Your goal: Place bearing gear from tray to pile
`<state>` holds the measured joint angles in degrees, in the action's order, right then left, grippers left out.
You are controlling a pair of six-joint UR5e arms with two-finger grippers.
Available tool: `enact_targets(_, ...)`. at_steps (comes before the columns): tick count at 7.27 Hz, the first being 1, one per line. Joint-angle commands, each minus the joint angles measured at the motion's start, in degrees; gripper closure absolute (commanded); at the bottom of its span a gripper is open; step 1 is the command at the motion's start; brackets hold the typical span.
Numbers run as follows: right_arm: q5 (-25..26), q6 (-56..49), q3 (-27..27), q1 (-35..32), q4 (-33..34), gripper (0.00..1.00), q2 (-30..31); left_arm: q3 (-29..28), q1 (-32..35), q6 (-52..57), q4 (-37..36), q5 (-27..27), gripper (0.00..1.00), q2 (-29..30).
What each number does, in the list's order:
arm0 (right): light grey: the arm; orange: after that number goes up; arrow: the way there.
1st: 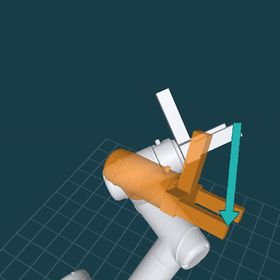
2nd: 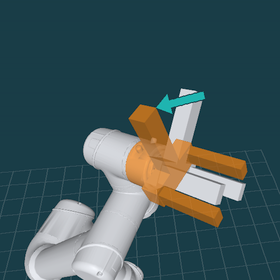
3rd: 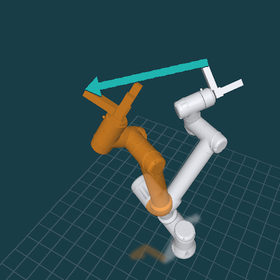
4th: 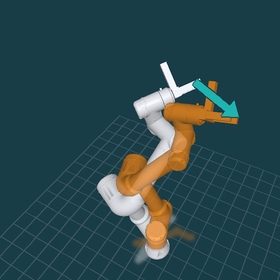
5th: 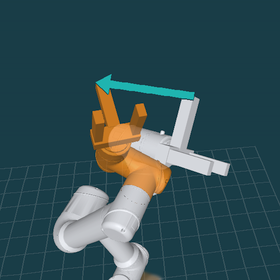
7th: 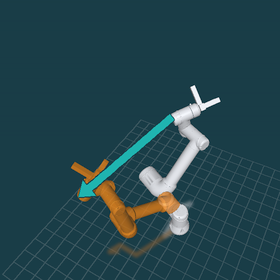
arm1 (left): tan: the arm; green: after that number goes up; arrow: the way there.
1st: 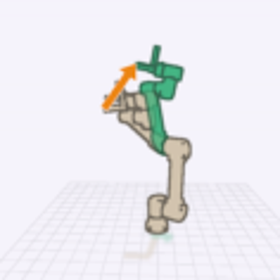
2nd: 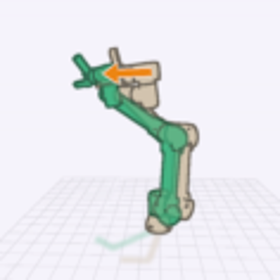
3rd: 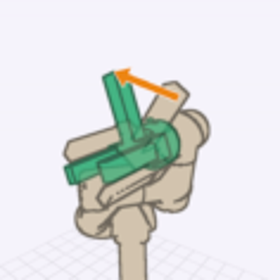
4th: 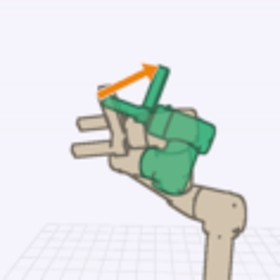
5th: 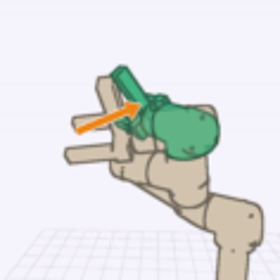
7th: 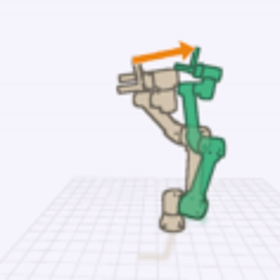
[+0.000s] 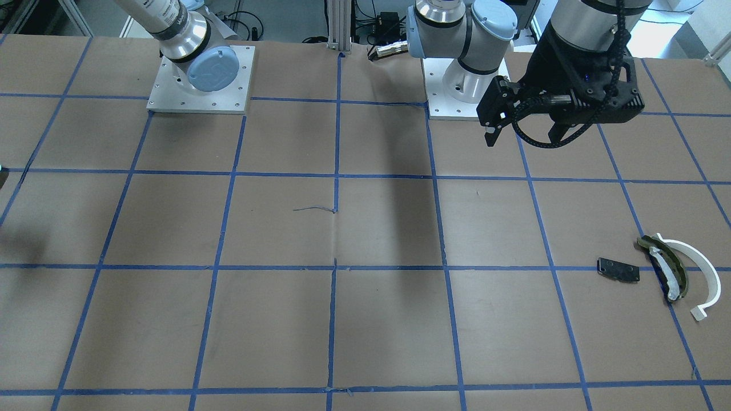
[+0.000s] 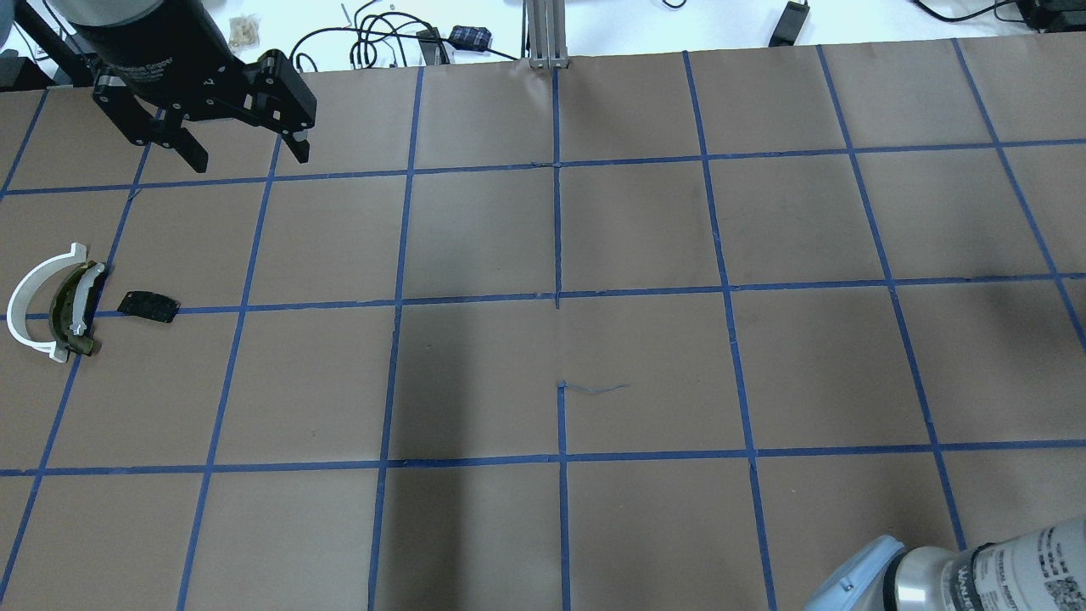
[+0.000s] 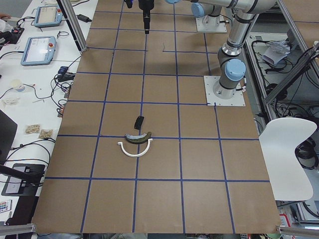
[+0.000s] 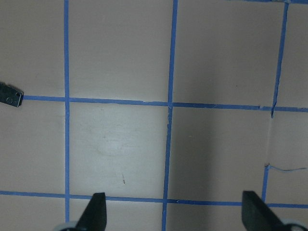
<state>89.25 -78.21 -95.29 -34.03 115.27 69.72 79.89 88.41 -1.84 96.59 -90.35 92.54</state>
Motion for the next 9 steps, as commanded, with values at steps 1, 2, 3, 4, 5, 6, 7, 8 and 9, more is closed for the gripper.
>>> enact_targets(1,5.9,16.43,0.19,-10.82,-9.15,0.82,9.95,0.0,0.0,0.08,0.0,0.0,0.0,-0.08)
enact_targets(2,6.72,24.69,0.1,-15.93,-13.01,0.82,13.3,0.0,0.0,0.08,0.0,0.0,0.0,-0.17)
enact_targets(3,6.47,34.43,0.1,-20.77,-18.1,0.81,16.47,0.0,0.0,-0.01,0.0,0.0,0.0,-0.17)
enact_targets(4,6.73,42.97,0.1,-28.38,-19.45,0.81,19.46,0.0,0.0,0.08,0.0,0.0,0.0,-0.17)
enact_targets(5,6.73,54.63,0.1,-36.38,-21.82,0.81,19.92,0.0,0.0,0.08,-0.09,0.0,0.0,0.01)
enact_targets(6,5.95,67.36,0.1,-43.51,-22.19,0.81,19.93,0.0,0.0,0.08,-0.09,0.0,0.0,-0.08)
enact_targets(7,5.77,77.23,0.1,-51.06,-21.41,0.81,18.88,0.0,0.0,0.08,-0.09,0.0,0.0,-0.17)
enact_targets(8,3.15,87.86,0.1,-56.97,-20.27,0.81,16.35,0.0,0.0,0.08,-0.09,0.0,0.0,-0.17)
enact_targets(9,-1.22,98.06,-0.42,-62.86,-15.73,0.81,13.71,0.0,0.0,0.08,-0.09,0.0,0.0,-0.34)
